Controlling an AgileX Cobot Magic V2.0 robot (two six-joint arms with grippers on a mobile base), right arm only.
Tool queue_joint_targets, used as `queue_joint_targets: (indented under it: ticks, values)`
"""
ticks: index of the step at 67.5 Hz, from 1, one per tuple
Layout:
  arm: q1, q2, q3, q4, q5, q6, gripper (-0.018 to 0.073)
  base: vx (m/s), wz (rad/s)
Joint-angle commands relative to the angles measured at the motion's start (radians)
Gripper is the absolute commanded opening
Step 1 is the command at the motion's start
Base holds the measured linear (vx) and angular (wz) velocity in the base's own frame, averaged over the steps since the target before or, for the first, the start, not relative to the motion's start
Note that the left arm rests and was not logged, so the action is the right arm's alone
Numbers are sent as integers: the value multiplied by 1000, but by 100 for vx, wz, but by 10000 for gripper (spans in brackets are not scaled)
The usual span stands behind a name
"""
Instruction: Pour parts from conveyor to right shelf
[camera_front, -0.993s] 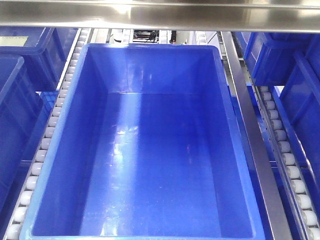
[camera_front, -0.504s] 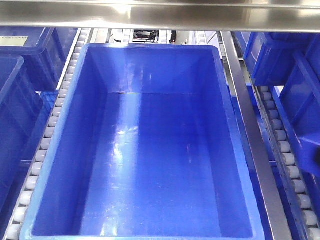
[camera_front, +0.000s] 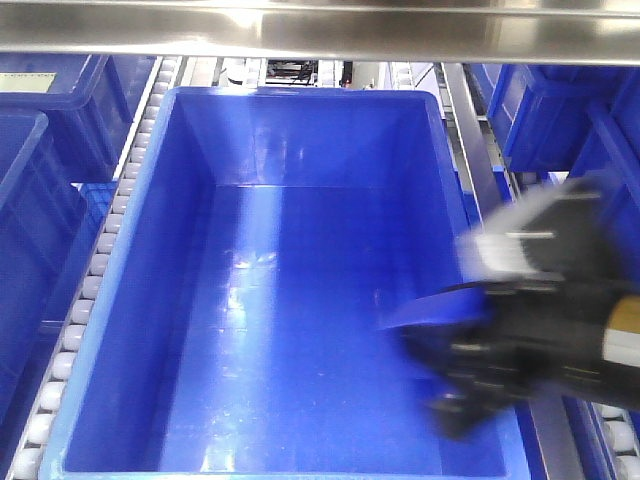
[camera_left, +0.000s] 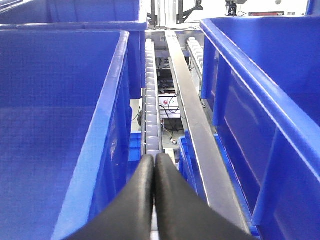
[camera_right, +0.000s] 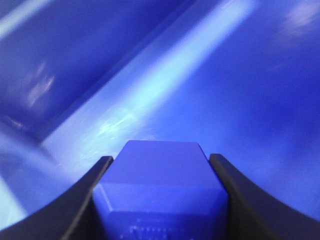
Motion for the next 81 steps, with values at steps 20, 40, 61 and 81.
queue_joint_targets:
  ticks: [20,40,61,81]
  values:
    - [29,449,-390,-52,133,129,-3,0,0]
    - [-30,738,-694,-122,383,209,-3,0,0]
    - [-80,918,-900,-141,401,185,-3,0,0]
    - [-80,1001,-918,-138,374,186,-3,0,0]
